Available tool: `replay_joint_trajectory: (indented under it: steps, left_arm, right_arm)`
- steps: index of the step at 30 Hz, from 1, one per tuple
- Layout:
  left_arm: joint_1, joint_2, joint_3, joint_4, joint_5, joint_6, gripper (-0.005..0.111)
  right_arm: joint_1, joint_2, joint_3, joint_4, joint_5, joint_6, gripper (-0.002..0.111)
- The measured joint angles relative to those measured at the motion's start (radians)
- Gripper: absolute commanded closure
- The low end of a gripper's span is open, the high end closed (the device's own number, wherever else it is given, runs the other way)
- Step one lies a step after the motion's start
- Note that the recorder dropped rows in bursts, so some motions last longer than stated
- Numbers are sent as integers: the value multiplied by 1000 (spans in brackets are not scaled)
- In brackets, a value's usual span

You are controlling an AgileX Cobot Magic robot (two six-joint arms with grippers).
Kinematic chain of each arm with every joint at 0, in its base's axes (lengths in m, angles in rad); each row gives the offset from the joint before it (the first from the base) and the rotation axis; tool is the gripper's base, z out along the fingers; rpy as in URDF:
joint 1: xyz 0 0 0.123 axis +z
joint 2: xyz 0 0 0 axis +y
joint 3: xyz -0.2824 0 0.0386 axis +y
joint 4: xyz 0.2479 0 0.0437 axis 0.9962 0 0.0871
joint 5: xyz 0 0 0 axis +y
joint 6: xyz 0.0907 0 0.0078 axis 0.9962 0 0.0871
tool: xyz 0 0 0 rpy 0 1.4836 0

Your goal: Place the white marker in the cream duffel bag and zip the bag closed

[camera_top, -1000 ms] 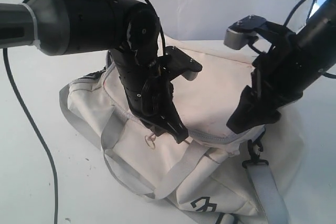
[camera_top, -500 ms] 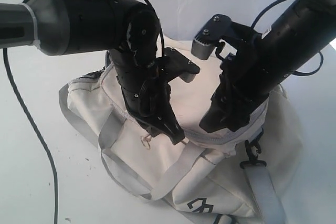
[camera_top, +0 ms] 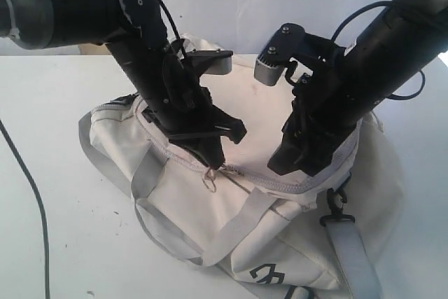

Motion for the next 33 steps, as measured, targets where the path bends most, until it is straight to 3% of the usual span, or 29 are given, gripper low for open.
replay_joint_trajectory:
  steps: [9,17,33]
  left_arm:
    - [80,0,0,-188,12,53,107]
    - [170,0,2,-458,86,181,107]
    - [205,0,4,-567,98,212,107]
  right_arm:
    - [48,0,0,-9,-22,-4,47]
    - [56,0,0,-35,-61,-4,47]
    - [56,27,92,-52,-206,0,51]
